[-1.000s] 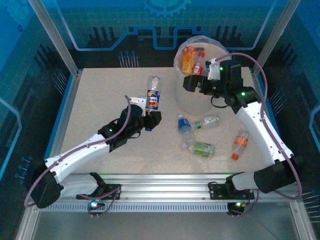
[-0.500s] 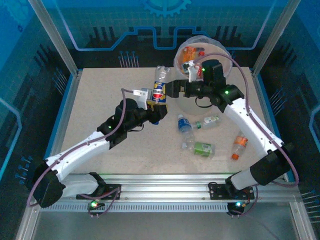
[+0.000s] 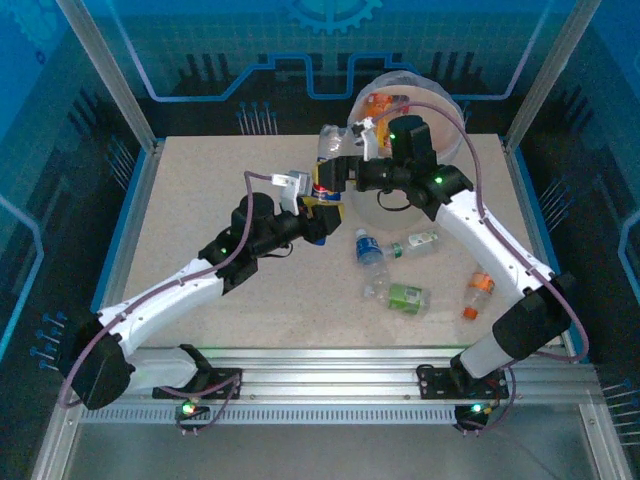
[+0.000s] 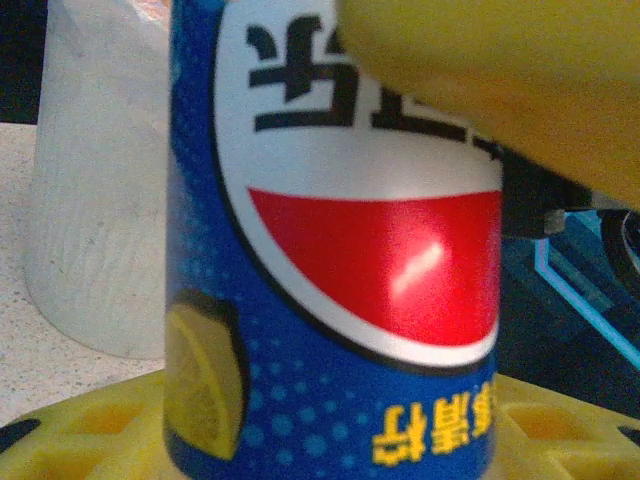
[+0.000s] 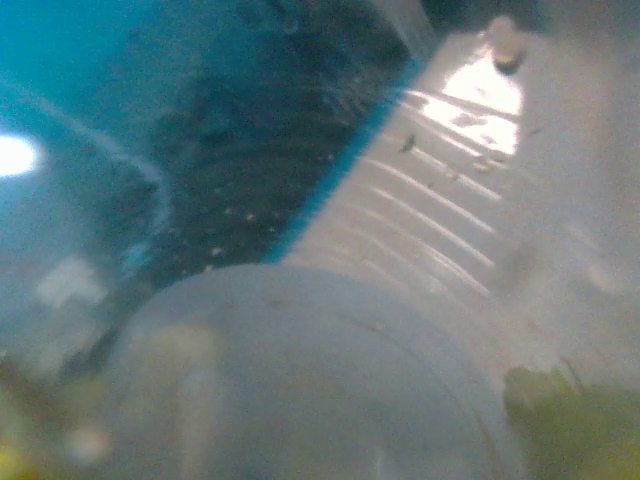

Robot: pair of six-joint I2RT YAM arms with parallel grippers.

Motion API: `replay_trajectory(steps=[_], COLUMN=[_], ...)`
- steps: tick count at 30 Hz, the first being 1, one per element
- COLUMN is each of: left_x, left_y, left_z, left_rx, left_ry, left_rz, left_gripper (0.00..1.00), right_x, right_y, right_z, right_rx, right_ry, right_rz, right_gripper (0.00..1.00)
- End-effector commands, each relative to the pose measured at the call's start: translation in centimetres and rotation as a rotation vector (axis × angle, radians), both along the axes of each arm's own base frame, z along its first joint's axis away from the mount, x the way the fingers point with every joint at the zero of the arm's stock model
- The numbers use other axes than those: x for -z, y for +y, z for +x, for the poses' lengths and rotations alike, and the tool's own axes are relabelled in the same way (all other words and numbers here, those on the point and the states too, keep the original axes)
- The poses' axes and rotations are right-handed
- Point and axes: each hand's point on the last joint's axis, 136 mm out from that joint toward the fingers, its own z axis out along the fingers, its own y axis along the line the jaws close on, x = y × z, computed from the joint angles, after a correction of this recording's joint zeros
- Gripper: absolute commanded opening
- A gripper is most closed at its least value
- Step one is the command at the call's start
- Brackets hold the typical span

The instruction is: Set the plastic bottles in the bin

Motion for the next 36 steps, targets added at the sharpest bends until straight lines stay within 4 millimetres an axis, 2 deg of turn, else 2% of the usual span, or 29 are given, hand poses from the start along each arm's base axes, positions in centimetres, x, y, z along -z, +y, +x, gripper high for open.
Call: replay_trajectory(steps=[1,7,9,11,14,19,25,30,33,36], left_x=[-3.0,-3.0,-3.0,-3.1,-3.3,-3.5,-3.4,-2.4,-1.8,-1.3], left_y=[-0.4,-0.4,-0.3,-0.3,0.0,1.0,2.4,4.1,4.9,5.5], left_z=[0.2,0.2,0.2,0.2,0.0,-0.3,-1.0,-1.5,-1.8,-2.1], left_rx=[0.023,0.020,0.019,0.018,0.008,-0.021,-0.064,-0.120,-0.148,-0.163], left_ry=[-0.063,-0.064,-0.063,-0.063,-0.066,-0.084,-0.120,-0.134,-0.138,-0.135], left_rz=[-0.059,-0.059,-0.060,-0.063,-0.066,-0.064,-0.046,-0.029,-0.013,-0.001], left_gripper=[0.52,0.58,0.64,0.73,0.99,0.99,0.99,0.99,0.99,0.99], right_x=[-1.7,-1.9,-2.1,-2.4,-2.8,-4.7,-8.5,-11.5,-12.5,-12.7], right_y=[1.2,1.0,0.9,0.8,0.3,-1.0,-4.8,-9.4,-12.3,-15.2], right_z=[-0.5,-0.4,-0.3,-0.2,0.1,1.0,4.0,7.4,9.3,11.1], right_rx=[-0.039,-0.026,-0.018,-0.010,0.010,0.059,0.215,0.410,0.522,0.638], right_ry=[-0.027,-0.033,-0.041,-0.050,-0.070,-0.122,-0.231,-0.300,-0.323,-0.333], right_rz=[0.038,0.032,0.028,0.022,0.003,-0.030,-0.099,-0.155,-0.183,-0.224], right_gripper=[0.86,0.63,0.56,0.52,0.49,0.48,0.48,0.48,0.48,0.48])
